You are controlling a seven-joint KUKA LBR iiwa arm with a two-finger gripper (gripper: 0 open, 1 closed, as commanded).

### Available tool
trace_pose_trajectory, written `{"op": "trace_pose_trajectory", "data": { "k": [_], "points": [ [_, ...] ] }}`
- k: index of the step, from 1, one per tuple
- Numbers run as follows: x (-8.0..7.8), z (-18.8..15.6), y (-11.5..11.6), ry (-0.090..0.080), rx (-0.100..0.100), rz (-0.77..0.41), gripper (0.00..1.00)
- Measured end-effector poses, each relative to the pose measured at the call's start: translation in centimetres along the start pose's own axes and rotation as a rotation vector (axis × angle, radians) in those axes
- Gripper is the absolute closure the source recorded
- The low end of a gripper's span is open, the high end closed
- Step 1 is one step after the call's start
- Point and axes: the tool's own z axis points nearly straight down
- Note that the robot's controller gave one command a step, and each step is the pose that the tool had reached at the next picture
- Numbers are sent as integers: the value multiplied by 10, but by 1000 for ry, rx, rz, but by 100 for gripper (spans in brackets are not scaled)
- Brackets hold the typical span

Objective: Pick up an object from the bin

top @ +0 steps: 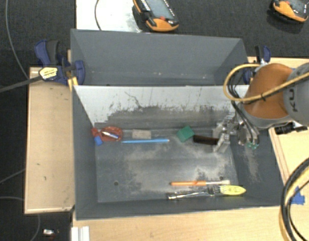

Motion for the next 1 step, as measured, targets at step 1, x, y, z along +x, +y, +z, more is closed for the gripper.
{"op": "trace_pose_trajectory", "data": {
  "k": [1],
  "points": [
    [0,0,0,0,0,0,100]
  ]
}}
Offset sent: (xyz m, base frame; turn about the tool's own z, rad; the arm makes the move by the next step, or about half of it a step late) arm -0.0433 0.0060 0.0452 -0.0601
